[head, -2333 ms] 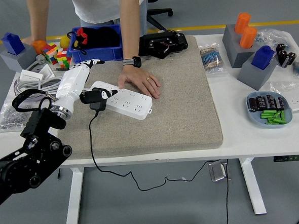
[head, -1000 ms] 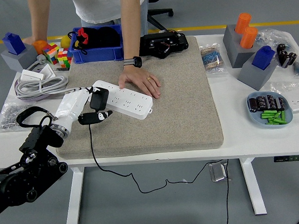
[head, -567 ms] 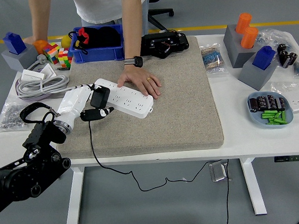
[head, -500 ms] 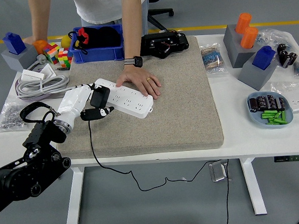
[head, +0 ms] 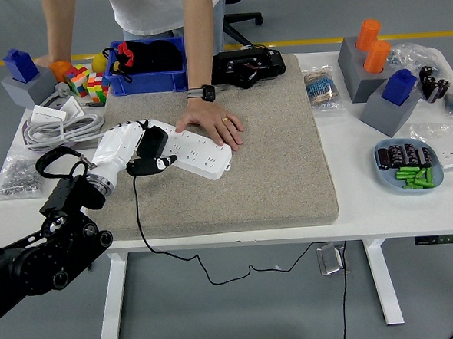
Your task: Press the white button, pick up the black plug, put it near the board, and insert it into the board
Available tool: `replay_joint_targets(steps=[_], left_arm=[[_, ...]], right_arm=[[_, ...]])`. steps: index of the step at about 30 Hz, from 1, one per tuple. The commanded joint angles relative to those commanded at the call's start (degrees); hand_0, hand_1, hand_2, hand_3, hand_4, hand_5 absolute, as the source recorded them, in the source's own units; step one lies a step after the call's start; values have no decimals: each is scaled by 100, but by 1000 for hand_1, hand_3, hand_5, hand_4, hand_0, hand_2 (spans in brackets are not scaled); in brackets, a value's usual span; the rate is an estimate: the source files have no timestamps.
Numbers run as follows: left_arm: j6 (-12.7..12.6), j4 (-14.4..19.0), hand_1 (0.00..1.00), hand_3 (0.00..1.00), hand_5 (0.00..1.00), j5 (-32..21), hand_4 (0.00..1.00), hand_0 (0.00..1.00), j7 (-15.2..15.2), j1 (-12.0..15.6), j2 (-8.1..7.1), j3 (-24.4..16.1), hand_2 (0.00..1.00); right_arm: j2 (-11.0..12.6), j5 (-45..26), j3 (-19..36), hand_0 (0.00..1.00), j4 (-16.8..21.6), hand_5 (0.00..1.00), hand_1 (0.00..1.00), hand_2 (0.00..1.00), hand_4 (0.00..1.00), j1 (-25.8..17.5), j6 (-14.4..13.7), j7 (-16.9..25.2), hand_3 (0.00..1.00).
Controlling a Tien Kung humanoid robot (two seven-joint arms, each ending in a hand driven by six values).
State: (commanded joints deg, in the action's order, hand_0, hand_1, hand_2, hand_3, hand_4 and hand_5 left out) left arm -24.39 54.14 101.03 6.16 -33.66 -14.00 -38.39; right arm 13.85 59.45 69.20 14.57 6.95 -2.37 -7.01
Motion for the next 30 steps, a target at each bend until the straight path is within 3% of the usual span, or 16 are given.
replay_joint_targets(steps=[13, 21, 30], left_arm=[[30, -305, 829, 681, 413, -113, 881, 816, -11, -161, 87, 111, 729], [84, -629, 825, 681, 413, -292, 880, 815, -8, -377, 184, 328, 725], [136, -770, 822, 681, 414, -444, 879, 812, 12, -444, 269, 586, 725]], right_arm=[[-4, -14, -19, 760, 1, 407, 639, 621, 655, 5, 1, 0, 605], [4, -22, -47, 760, -2, 408, 639, 621, 656, 3, 0, -1, 606], [3, -20, -36, 760, -3, 409, 639, 621, 655, 11, -1, 0, 605]])
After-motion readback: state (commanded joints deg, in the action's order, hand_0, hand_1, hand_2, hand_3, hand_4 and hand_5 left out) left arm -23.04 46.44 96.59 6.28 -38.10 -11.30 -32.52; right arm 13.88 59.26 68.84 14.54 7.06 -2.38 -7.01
